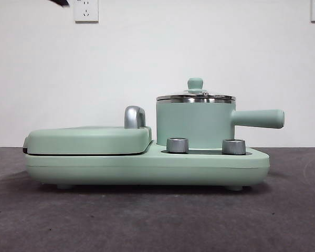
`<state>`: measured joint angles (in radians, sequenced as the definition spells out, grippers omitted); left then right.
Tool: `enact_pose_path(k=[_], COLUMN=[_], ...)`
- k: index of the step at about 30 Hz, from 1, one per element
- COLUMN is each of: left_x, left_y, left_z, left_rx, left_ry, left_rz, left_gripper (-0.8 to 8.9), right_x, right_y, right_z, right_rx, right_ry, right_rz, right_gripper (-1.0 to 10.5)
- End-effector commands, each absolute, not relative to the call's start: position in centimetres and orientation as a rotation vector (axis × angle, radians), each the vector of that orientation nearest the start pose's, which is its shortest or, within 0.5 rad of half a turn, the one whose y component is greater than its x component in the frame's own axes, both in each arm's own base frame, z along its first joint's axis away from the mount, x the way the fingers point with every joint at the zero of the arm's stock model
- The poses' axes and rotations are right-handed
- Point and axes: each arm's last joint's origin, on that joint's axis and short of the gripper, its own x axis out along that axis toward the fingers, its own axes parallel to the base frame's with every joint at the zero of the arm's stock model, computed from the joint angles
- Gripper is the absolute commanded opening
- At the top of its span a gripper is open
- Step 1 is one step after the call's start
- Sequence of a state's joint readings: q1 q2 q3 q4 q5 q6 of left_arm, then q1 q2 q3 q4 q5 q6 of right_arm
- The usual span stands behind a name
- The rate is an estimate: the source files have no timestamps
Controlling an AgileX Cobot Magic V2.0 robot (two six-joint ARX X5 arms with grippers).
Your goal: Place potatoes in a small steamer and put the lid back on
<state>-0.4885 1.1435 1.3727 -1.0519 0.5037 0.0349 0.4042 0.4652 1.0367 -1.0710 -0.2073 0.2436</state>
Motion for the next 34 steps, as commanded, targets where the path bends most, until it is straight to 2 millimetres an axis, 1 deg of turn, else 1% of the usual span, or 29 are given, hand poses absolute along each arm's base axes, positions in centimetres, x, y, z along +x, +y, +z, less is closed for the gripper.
enact_pose_path(k=[1,2,5,10,11,12,13,14,15,16,17,23,34], left_x=[14.7,13.7,11.7,9.3,8.7,8.4,8.0,7.6,7.3,7.1,6.8,6.2,6.1], left_y=[-9.5,-9.0,-7.8,-6.3,-6.0,-5.8,-5.6,-5.4,-5.3,-5.1,-5.0,-4.7,-4.6], left_z=[38.4,37.8,36.5,34.6,34.3,34.2,34.2,34.3,34.4,34.5,34.6,34.6,34.7], left_rx=[0.016,0.016,0.01,-0.057,-0.074,-0.083,-0.087,-0.086,-0.084,-0.078,-0.067,-0.054,-0.054], left_ry=[0.778,0.757,0.69,0.64,0.635,0.63,0.621,0.605,0.589,0.574,0.553,0.531,0.527], left_rz=[-0.964,-0.967,-0.966,-0.921,-0.915,-0.913,-0.913,-0.915,-0.918,-0.921,-0.926,-0.931,-0.932], left_gripper=[5.58,5.58,5.58,5.57,5.51,5.22,4.55,3.05,1.9,0.14,0.28,0.19,0.19], right_x=[3.8,3.8,3.9,3.9,3.9,3.9,3.9,3.8,3.8,3.8,3.8,3.8,3.8], right_y=[2.3,2.3,2.4,2.4,2.3,2.3,2.3,2.4,2.4,2.4,2.4,2.4,2.4], right_z=[36.4,36.5,36.7,36.7,36.7,36.6,36.6,36.6,36.6,36.5,36.5,36.6,36.6], right_rx=[0.195,0.197,0.199,0.199,0.198,0.198,0.193,0.188,0.182,0.175,0.17,0.17,0.17], right_ry=[0.533,0.52,0.499,0.5,0.506,0.509,0.511,0.514,0.517,0.516,0.514,0.512,0.508], right_rz=[0.544,0.548,0.552,0.552,0.551,0.55,0.552,0.562,0.578,0.586,0.587,0.58,0.583], right_gripper=[4.5,4.5,4.5,4.5,4.5,4.5,4.4,3.3,1.4,-0.2,0.3,0.2,0.2])
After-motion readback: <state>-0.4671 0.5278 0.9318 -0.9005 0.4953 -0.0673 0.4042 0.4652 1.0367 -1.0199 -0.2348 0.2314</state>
